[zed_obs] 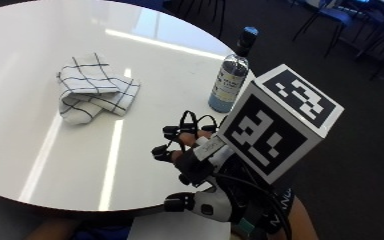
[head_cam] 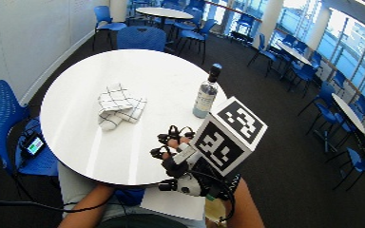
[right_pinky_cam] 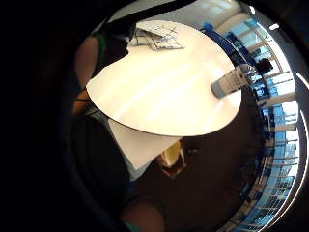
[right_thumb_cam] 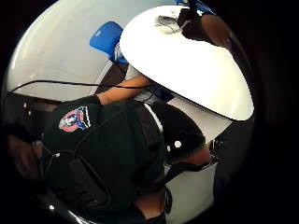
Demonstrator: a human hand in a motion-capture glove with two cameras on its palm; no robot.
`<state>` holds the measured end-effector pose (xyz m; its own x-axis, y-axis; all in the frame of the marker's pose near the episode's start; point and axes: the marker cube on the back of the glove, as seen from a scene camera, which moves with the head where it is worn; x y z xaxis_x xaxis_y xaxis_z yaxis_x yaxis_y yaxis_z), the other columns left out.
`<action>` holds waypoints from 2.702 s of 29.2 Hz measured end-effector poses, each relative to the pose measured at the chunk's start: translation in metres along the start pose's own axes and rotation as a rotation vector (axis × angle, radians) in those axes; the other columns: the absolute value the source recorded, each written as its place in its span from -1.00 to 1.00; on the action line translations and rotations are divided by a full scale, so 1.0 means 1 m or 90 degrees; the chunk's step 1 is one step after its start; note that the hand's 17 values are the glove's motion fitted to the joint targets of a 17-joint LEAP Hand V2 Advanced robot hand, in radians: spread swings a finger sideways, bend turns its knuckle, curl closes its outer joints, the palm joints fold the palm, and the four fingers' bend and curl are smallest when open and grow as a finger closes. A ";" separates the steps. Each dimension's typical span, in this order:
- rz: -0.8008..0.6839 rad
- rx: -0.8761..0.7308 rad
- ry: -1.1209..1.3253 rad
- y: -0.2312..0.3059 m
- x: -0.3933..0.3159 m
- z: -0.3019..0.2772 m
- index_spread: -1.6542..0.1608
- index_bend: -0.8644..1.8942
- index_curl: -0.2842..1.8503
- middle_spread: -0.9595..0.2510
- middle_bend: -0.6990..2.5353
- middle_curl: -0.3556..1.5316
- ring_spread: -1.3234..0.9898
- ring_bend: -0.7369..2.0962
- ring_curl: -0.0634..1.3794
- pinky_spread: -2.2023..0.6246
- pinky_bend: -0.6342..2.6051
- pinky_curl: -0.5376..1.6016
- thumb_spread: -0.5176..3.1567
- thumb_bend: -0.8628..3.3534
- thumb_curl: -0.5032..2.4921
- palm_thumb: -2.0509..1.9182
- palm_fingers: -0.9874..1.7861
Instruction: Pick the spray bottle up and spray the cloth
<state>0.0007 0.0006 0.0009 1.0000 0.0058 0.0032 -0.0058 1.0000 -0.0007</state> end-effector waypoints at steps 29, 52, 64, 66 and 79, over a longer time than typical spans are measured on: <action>0.200 0.222 -0.063 -0.037 0.084 -0.009 0.38 -0.27 -0.47 0.40 -0.45 -0.35 0.07 -0.24 -0.55 0.67 -0.46 -0.26 -0.10 -0.52 -0.53 0.29 0.23; 0.574 0.557 -0.536 -0.102 0.233 0.011 0.45 -0.28 -0.49 0.37 -0.36 -0.22 0.05 -0.25 -0.46 0.60 -0.47 -0.20 -0.14 -0.56 -0.46 0.38 0.28; 0.664 0.452 -0.489 -0.111 0.253 0.023 0.47 -0.22 -0.44 0.34 -0.36 -0.20 0.04 -0.25 -0.45 0.61 -0.54 -0.24 -0.19 -0.59 -0.44 0.41 0.37; 0.675 0.436 -0.475 -0.116 0.254 0.020 0.47 -0.21 -0.43 0.32 -0.35 -0.20 0.04 -0.26 -0.45 0.61 -0.54 -0.25 -0.19 -0.59 -0.43 0.43 0.38; 0.715 0.436 -0.566 -0.143 0.268 0.033 0.48 -0.11 -0.33 0.26 -0.37 -0.18 0.00 -0.26 -0.41 0.58 -0.55 -0.30 -0.31 -0.59 -0.34 0.53 0.48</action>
<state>0.2699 -0.1404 0.0350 0.1661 0.4634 0.8704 -0.9548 0.2963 0.0244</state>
